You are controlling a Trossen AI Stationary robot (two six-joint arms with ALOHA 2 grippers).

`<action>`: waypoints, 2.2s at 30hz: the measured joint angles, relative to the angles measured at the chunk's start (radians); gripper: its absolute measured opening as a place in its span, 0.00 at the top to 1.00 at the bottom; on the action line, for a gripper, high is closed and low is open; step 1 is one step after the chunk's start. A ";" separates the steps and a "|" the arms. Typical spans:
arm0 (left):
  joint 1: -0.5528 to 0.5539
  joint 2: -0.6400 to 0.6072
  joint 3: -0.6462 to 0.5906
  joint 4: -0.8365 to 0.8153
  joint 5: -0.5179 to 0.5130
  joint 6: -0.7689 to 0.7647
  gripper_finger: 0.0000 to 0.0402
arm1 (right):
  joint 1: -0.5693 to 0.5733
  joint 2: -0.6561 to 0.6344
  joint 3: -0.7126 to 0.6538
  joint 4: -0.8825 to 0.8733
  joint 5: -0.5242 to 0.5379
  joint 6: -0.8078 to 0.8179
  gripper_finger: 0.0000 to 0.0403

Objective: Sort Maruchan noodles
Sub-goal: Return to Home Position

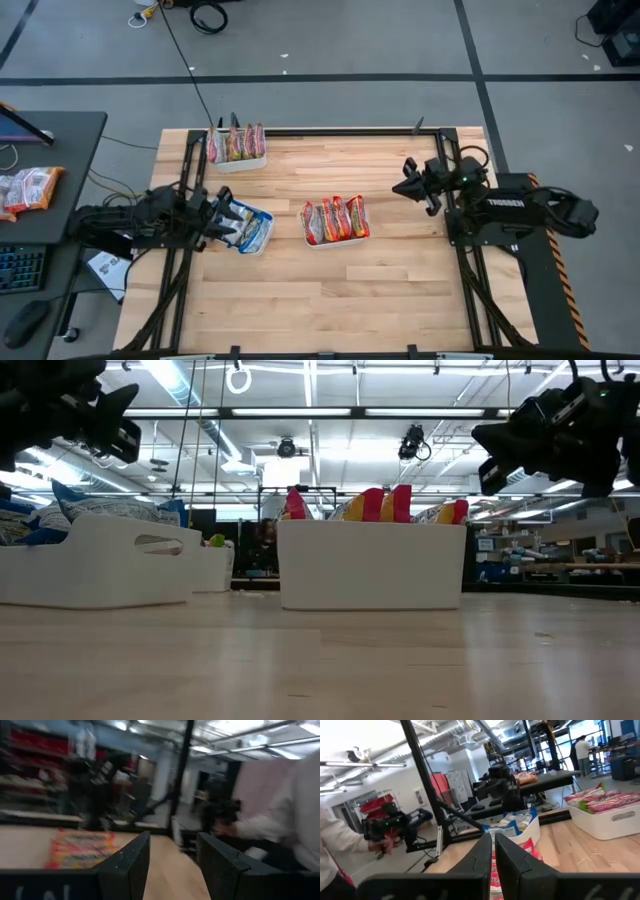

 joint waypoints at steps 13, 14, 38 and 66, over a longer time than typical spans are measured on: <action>0.008 0.022 0.000 -0.192 -0.360 0.067 0.59 | -0.151 0.130 0.000 0.060 -0.106 -0.047 0.93; 0.008 0.019 0.000 -0.181 -0.360 0.073 0.59 | -0.193 0.127 0.000 0.080 -0.191 -0.006 0.93; 0.008 0.019 0.000 -0.194 -0.363 0.076 0.59 | -0.262 -0.211 0.000 0.216 -0.181 0.244 0.93; 0.008 0.019 0.000 -0.194 -0.363 0.076 0.59 | 0.891 -0.777 0.001 -0.777 0.934 -0.277 0.93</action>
